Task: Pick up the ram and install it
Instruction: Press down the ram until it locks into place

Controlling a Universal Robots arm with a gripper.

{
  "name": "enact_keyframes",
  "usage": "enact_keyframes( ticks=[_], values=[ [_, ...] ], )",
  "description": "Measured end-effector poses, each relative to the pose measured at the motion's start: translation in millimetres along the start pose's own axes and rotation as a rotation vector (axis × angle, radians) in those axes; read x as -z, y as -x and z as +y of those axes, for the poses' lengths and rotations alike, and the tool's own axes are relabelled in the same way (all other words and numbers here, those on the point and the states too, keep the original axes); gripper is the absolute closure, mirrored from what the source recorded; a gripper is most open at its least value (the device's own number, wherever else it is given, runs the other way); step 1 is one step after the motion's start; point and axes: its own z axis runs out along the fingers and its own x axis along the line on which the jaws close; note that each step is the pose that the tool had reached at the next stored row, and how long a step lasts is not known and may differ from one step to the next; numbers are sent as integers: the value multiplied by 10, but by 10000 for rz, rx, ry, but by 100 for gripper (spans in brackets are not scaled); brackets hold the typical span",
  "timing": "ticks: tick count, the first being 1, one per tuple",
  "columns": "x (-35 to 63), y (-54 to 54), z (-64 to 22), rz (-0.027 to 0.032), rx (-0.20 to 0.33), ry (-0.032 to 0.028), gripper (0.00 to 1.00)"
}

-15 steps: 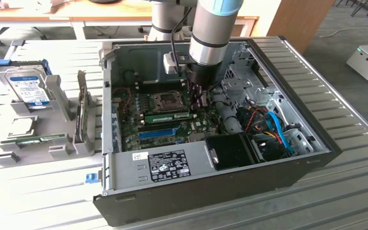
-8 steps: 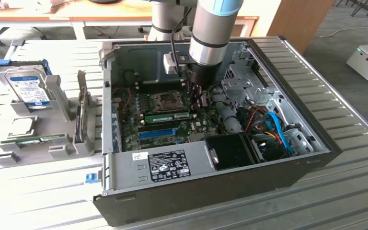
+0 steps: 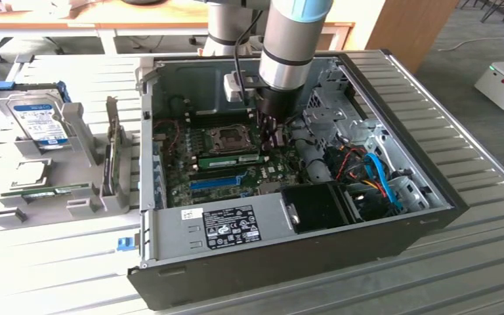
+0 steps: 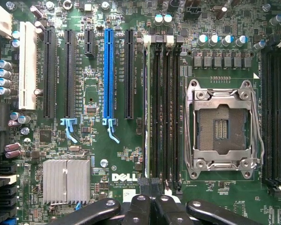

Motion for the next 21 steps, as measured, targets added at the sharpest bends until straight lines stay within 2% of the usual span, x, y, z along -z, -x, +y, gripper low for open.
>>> enact_keyframes(
  ticks=[21],
  values=[
    [-9,1,-1,-14,-1,-2,89]
  ],
)
